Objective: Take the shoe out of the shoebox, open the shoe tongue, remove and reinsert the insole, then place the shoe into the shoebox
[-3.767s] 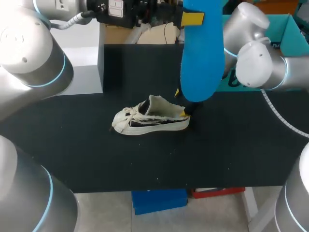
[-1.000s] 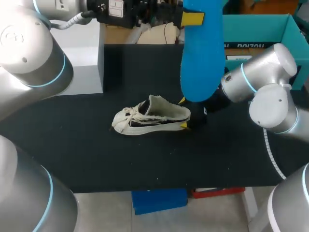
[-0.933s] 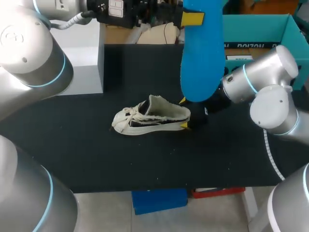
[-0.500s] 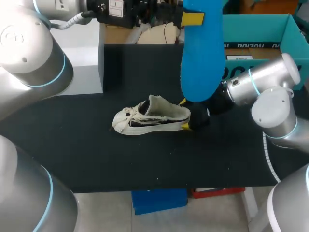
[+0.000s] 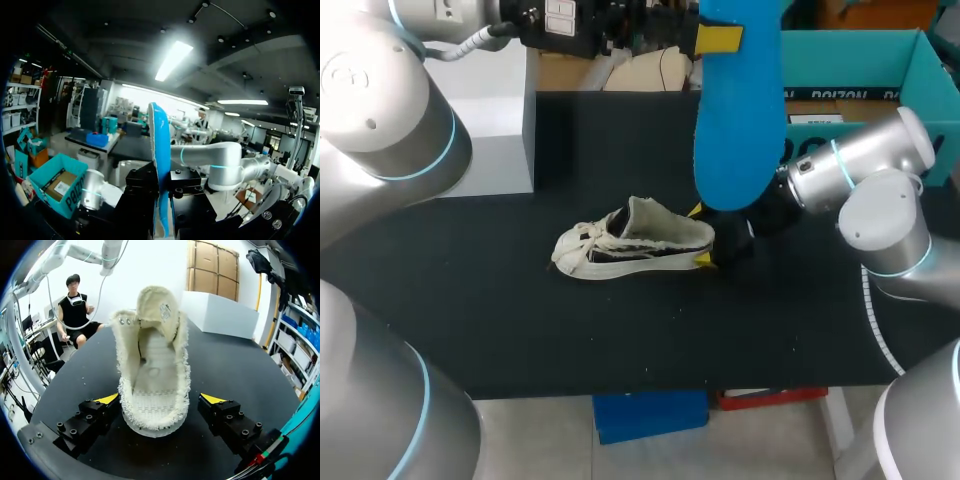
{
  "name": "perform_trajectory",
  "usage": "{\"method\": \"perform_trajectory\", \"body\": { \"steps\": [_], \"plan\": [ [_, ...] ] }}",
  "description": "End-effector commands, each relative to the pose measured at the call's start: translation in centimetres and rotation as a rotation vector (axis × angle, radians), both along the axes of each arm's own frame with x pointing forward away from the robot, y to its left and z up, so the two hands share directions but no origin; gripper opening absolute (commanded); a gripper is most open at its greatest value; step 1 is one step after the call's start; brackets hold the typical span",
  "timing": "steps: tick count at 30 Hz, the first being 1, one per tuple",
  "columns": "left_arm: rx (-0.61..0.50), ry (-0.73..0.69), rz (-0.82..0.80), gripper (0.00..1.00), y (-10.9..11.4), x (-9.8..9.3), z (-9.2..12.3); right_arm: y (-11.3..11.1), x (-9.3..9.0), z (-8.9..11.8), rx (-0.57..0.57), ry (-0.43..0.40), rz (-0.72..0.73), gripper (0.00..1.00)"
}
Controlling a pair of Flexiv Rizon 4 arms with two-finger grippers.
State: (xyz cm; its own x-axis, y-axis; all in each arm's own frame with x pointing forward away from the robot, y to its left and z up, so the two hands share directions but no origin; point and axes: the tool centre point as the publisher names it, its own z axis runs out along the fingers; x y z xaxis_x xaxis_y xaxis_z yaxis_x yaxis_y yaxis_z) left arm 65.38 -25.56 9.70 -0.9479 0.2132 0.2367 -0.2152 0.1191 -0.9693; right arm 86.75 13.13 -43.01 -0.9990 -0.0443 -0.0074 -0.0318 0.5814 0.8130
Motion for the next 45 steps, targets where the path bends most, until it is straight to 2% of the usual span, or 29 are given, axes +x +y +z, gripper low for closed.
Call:
{"method": "perform_trajectory", "body": {
  "steps": [1,10,15,20,27,36,45],
  "plan": [
    [-0.001,-0.001,0.002,0.00,-0.2,0.0,-0.1,0.1,0.4,-0.1,-0.003,0.013,0.015,1.00],
    [-0.001,-0.001,0.002,0.00,-0.2,0.0,-0.1,-1.5,0.5,2.6,-0.225,0.056,0.051,1.00],
    [-0.001,-0.001,0.002,0.00,-0.2,0.0,-0.1,-2.0,0.9,4.6,-0.433,0.060,0.040,1.00],
    [-0.001,-0.001,0.002,0.00,-0.2,0.0,-0.1,-1.3,1.6,5.9,-0.623,0.035,0.030,1.00],
    [-0.001,-0.001,0.002,0.00,-0.2,0.0,-0.1,0.9,2.2,6.5,-0.829,0.005,0.037,1.00],
    [-0.001,-0.001,0.002,0.00,-0.2,0.0,-0.1,3.6,2.6,6.5,-0.968,-0.024,0.065,1.00],
    [-0.001,-0.001,0.002,0.00,-0.2,0.0,-0.1,5.7,3.0,5.8,-1.006,-0.037,0.101,1.00]
  ]
}}
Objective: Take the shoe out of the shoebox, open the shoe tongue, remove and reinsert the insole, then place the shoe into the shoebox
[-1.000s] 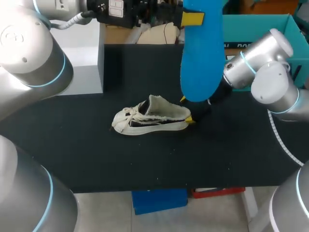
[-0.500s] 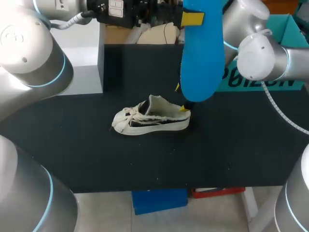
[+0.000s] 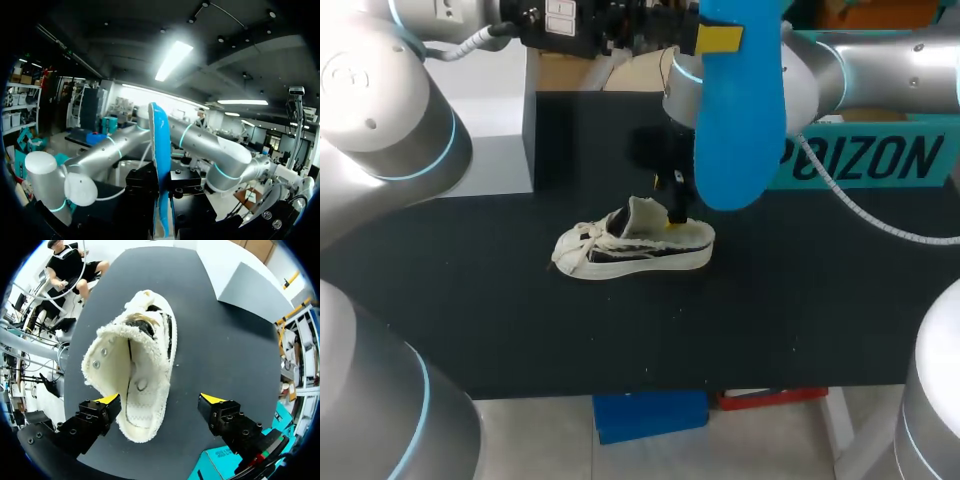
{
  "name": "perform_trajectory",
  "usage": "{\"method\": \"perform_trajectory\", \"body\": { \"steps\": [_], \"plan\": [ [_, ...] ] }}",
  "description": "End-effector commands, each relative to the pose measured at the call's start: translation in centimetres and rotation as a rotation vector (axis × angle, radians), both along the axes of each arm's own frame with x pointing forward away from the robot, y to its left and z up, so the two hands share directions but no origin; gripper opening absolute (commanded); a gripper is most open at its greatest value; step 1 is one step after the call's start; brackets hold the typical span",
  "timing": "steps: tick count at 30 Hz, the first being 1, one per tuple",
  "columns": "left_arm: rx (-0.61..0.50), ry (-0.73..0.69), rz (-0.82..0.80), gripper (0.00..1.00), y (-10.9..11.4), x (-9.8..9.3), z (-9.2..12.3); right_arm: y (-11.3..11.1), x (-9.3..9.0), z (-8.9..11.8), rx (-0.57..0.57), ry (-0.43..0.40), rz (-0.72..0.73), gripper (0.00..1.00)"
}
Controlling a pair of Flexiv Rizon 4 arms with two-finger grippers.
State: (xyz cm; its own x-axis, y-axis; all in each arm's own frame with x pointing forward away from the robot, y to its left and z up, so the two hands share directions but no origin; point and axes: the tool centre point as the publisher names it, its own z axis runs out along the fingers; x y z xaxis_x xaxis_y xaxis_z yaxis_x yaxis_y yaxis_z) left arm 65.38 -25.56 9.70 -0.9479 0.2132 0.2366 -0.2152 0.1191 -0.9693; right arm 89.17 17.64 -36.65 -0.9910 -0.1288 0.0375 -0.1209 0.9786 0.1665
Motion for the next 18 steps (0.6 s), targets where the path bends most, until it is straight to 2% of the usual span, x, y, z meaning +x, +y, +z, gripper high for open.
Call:
{"method": "perform_trajectory", "body": {
  "steps": [1,9,18],
  "plan": [
    [-0.001,-0.001,0.002,0.00,-0.2,0.0,-0.1,1.3,0.5,-0.7,-0.224,-0.019,0.012,1.00],
    [-0.001,-0.001,0.002,0.00,-0.2,0.0,-0.1,2.3,0.4,-1.4,-0.226,-0.027,0.013,1.00],
    [-0.001,-0.001,0.002,0.00,-0.2,0.0,-0.1,2.4,0.1,-2.4,-0.230,-0.027,0.003,1.00]
  ]
}}
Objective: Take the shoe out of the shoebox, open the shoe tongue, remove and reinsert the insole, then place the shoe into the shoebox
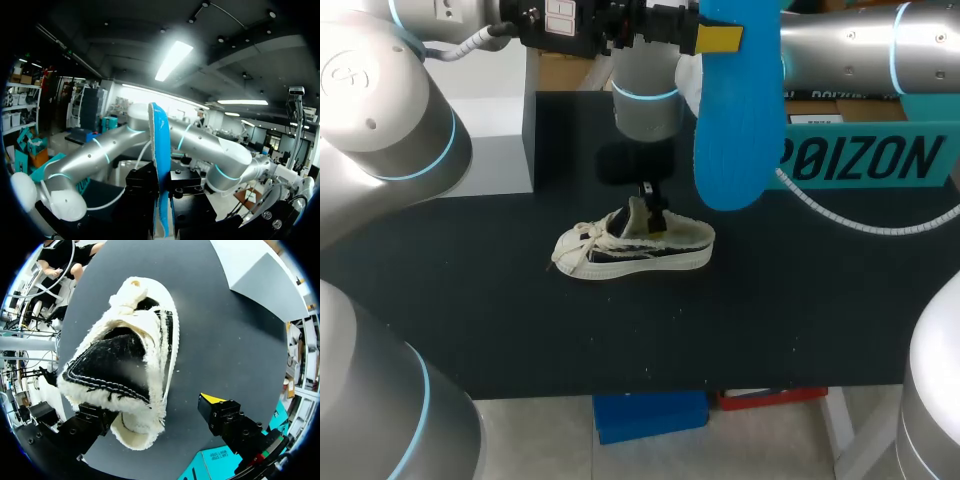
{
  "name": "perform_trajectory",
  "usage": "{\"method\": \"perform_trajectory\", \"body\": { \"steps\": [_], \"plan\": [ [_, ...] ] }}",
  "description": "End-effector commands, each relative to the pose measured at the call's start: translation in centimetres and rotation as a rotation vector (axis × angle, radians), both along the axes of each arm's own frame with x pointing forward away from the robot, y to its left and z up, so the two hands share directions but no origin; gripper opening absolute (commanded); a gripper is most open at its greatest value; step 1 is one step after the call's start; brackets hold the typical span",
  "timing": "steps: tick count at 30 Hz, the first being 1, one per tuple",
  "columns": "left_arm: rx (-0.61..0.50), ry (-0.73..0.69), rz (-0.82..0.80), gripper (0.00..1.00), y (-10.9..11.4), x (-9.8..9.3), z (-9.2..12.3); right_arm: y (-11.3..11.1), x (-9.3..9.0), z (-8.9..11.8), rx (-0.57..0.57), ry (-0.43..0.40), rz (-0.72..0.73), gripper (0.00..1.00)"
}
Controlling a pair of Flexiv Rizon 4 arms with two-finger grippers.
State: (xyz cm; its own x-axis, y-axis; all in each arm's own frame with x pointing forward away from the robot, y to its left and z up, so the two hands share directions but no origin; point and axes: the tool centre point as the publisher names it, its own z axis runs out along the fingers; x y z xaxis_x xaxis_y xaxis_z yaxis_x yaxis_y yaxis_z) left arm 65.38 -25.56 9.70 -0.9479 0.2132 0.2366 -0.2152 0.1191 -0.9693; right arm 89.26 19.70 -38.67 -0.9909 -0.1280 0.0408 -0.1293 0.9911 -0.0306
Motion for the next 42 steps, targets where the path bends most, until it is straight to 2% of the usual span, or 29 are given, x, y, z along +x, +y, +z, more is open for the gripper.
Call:
{"method": "perform_trajectory", "body": {
  "steps": [1,2,3,5,36,38,39,40,42],
  "plan": [
    [-0.001,-0.001,0.002,0.00,-0.2,0.0,-0.1,0.4,0.0,-0.5,-0.026,-0.006,-0.005,0.93],
    [-0.001,-0.001,0.002,0.00,-0.2,0.0,-0.1,0.4,0.0,-0.6,-0.012,-0.011,-0.008,0.79],
    [-0.001,-0.001,0.002,0.00,-0.2,0.0,-0.1,0.4,0.0,-0.6,0.003,-0.009,-0.014,0.49],
    [-0.001,-0.001,0.002,0.00,-0.2,0.0,-0.1,0.4,0.0,-1.0,0.027,-0.008,-0.020,0.00],
    [-0.001,-0.001,0.002,0.00,-0.2,0.0,-0.1,0.4,0.1,-1.1,0.038,0.000,-0.018,0.00],
    [-0.001,-0.001,0.002,0.00,-0.2,0.0,-0.1,-0.2,0.2,0.2,-0.037,-0.076,-0.084,0.00],
    [-0.001,-0.001,0.002,0.00,-0.2,0.0,-0.1,-0.6,0.6,1.4,-0.086,-0.130,-0.193,0.00],
    [-0.001,-0.001,0.002,0.00,-0.2,0.0,-0.1,-1.2,1.0,2.5,-0.099,-0.114,-0.290,0.00],
    [-0.001,-0.001,0.002,0.00,-0.2,0.0,-0.1,-2.6,1.3,4.6,-0.112,-0.137,-0.467,0.00]
  ]
}}
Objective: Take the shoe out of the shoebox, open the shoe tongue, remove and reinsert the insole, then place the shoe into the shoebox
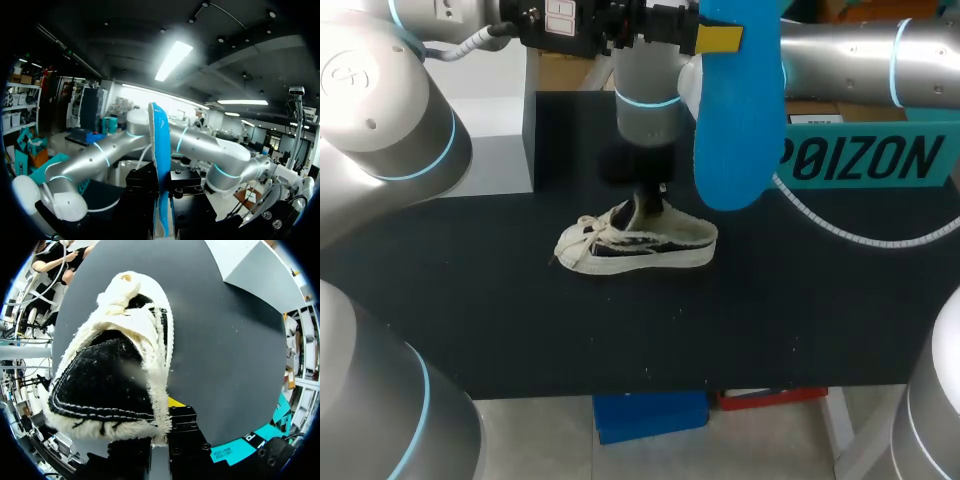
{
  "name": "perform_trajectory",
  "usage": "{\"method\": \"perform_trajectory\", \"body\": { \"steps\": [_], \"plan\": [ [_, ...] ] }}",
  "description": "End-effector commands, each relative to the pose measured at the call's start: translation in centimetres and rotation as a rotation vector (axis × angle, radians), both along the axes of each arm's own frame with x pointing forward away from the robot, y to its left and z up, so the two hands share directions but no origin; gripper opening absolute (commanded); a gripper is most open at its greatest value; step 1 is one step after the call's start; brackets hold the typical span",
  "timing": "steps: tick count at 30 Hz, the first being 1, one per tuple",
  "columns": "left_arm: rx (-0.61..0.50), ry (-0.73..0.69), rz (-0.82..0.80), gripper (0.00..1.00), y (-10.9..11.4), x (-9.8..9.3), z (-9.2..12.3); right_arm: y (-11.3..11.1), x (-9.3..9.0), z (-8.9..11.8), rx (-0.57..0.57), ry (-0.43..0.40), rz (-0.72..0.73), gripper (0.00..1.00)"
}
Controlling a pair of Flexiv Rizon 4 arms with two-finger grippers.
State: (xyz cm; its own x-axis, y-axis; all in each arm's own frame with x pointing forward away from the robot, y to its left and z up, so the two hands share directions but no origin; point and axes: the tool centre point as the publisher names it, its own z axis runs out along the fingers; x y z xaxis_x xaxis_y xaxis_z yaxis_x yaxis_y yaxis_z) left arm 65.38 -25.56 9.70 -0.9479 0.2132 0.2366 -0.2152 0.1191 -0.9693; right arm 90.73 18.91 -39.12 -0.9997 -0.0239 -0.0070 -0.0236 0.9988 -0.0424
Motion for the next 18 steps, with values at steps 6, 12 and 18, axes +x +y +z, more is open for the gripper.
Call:
{"method": "perform_trajectory", "body": {
  "steps": [6,12,18],
  "plan": [
    [-0.001,-0.001,0.002,0.00,-0.2,0.0,-0.1,-5.2,0.1,8.2,-0.199,-0.156,-0.978,0.00],
    [-0.001,-0.001,0.002,0.00,-0.2,0.0,-0.1,-7.9,-0.8,8.6,-0.217,-0.163,-1.419,0.00],
    [-0.001,-0.001,0.002,0.00,-0.2,0.0,-0.1,-7.6,-2.2,7.8,-0.259,-0.227,-1.601,0.00]
  ]
}}
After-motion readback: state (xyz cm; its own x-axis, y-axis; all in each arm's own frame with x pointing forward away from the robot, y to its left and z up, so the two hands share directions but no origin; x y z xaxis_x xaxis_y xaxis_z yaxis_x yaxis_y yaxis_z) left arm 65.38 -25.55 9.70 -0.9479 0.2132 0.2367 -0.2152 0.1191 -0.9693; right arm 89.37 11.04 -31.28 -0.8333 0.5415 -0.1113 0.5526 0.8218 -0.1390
